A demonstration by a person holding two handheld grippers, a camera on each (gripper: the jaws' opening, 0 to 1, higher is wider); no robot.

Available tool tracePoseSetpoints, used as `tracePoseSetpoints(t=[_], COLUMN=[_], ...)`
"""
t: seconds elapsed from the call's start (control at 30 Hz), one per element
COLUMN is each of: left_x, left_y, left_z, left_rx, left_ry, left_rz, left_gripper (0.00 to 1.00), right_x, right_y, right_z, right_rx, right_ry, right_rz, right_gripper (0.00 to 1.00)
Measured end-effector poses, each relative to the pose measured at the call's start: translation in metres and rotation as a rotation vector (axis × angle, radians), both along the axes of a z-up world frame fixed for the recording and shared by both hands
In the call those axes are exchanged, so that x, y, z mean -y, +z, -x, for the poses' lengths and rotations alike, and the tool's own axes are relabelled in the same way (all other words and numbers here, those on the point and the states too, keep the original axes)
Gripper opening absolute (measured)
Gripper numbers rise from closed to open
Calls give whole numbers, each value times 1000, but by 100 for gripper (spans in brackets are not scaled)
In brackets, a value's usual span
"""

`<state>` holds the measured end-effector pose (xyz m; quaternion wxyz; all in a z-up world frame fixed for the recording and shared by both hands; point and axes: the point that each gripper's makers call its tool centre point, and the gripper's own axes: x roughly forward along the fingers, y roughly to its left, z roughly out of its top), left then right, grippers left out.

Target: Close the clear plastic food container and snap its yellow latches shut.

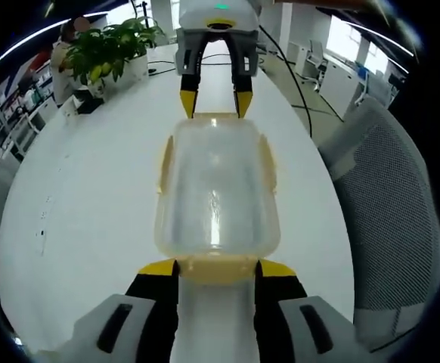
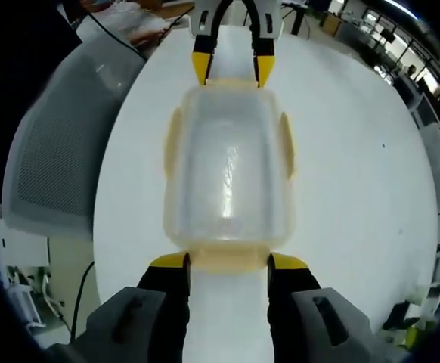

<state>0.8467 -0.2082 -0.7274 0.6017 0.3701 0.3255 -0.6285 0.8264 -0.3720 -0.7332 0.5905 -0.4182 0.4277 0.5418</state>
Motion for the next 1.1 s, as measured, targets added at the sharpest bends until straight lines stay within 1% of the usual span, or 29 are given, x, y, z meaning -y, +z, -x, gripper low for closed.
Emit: tracePoseSetpoints(t=[0.33,0.4,0.53,0.63,0.73,0.8,1.0,1.03,1.1], left_x=[-2,-4,-6,-8,-9,-10,-9,-8,-9], left_y=[0,-1,3,9,13,16,22,23,24], left_z=[-1,-1,-2,-1,-1,-1,-4,-4,-5], left_rx=[13,15,9,-5,-1,-20,-23,-22,-23], left_ry=[-6,-9,19,53,78,118,211,229,265], left_rz=[13,8,20,38,46,60,90,94,101], left_gripper=[34,34,37,37,37,36,36,36,35], right_x=[1,2,5,6,6,5,3,3,1], right_y=[-4,-3,3,9,16,20,29,30,32], right_z=[-1,-2,-4,-5,-4,-4,-1,-1,-3], right_rx=[8,16,31,45,51,56,58,58,67], right_ry=[-9,-15,-38,-74,-112,-153,-258,-264,-311], right_rz=[14,13,2,-11,-28,-48,-106,-108,-130], right_gripper=[37,39,40,40,39,38,36,36,36])
